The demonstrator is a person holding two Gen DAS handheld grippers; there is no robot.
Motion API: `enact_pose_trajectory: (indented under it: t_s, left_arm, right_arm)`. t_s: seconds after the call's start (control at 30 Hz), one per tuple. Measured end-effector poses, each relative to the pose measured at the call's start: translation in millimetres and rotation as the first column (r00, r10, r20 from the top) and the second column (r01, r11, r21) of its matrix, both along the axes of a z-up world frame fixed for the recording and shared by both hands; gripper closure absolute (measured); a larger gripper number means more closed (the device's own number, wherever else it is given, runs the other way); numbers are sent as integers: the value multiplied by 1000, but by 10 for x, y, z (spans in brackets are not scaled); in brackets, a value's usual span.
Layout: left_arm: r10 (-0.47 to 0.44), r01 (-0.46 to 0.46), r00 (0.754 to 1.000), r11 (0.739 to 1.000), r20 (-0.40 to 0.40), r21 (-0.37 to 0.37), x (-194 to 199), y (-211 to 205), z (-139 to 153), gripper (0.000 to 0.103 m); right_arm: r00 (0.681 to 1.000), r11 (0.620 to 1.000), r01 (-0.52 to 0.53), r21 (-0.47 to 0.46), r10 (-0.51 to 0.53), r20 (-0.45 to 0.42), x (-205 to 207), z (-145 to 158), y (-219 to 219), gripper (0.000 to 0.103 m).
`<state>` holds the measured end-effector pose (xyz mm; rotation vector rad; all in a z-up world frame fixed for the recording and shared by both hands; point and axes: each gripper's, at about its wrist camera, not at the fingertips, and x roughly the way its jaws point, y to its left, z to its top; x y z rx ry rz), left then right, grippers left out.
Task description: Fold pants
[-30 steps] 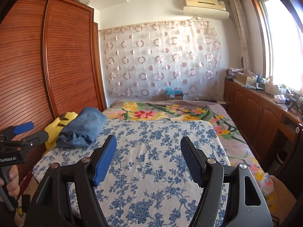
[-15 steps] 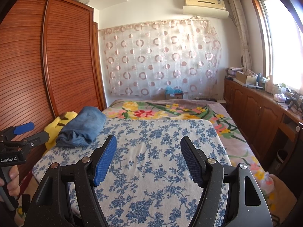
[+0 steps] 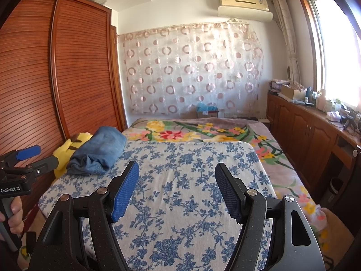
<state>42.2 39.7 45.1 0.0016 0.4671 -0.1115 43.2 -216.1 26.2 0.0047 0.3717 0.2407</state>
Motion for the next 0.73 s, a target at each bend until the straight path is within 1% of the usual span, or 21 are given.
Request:
enact_pose_trajectory:
  t_s: [0.73]
  left_arm:
    - [-4, 4, 1000, 1000, -6, -2, 13, 2, -13, 5]
  right_arm:
    - [1000, 1000, -1, 2, 1, -1, 1, 2, -2, 31]
